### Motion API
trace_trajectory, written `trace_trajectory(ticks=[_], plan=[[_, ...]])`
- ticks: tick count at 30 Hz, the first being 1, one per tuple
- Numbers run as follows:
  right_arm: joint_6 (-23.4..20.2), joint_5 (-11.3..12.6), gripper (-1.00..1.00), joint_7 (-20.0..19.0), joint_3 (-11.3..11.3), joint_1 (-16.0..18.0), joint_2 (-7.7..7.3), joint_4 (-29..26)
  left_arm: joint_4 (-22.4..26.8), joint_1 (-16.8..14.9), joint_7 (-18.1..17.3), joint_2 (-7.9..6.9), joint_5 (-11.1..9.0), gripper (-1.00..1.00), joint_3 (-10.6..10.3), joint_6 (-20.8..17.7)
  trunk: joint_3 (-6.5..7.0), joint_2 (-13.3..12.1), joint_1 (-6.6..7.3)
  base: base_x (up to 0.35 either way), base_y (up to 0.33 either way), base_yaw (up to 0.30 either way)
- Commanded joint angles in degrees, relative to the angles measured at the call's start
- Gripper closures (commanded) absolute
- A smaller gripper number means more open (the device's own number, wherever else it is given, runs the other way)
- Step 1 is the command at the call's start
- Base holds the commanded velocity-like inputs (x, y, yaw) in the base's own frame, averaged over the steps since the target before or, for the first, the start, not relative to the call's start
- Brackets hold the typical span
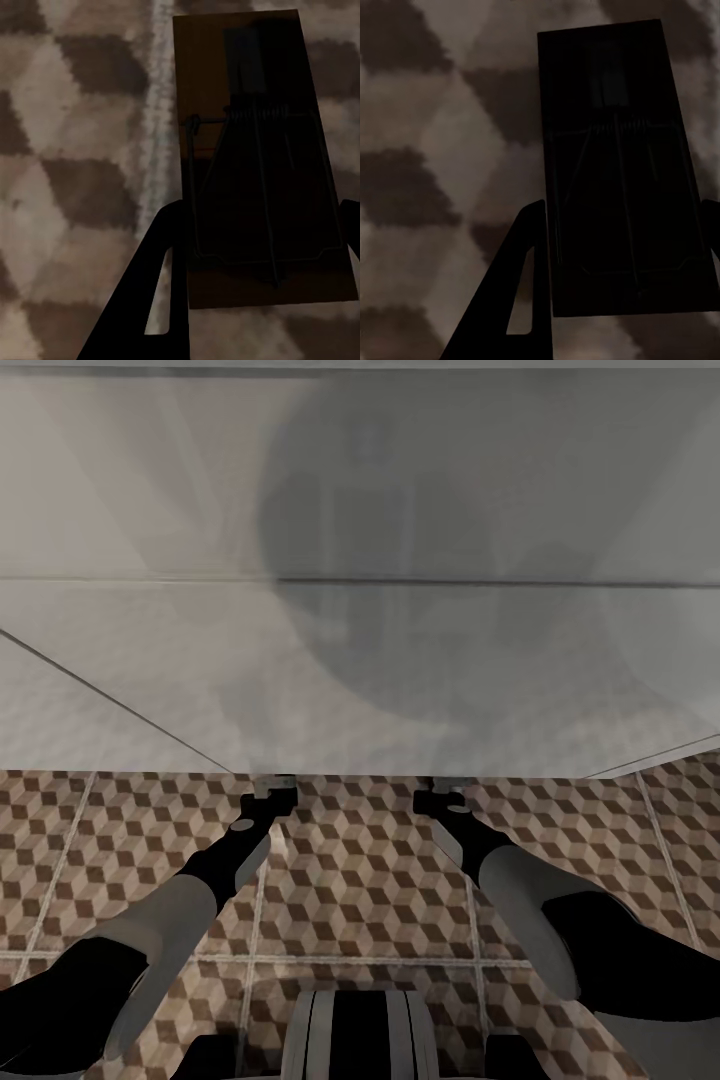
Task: Take the four mousetraps from the cabinet in the bathroom and place them on the bathroom floor. Make sure all four end up on the same floor surface, and ensure that at least two of them are either under or directly next to the same bathroom sink.
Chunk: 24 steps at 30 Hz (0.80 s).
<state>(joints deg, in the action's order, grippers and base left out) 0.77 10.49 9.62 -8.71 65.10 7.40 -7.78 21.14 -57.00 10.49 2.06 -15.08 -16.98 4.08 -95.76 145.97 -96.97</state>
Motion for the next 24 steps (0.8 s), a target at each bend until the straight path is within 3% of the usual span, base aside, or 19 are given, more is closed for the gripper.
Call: trace_trajectory(ticks=[1,24], plan=[[0.14,0.66,1.00,0.23,-0.50,0.02,0.01,0.02,-0.04,-0.04,0.51,-0.03,-0.48,1.00,-0.51,0.23,-0.03,0.01,0.01,0.000,0.000,0.000],[0.29,3.24,1.00,0.16,-0.60,0.02,0.05,0.40,-0.04,-0.03,0.50,-0.04,-0.48,1.00,-0.51,0.23,-0.03,0.01,0.01,0.000,0.000,0.000]])
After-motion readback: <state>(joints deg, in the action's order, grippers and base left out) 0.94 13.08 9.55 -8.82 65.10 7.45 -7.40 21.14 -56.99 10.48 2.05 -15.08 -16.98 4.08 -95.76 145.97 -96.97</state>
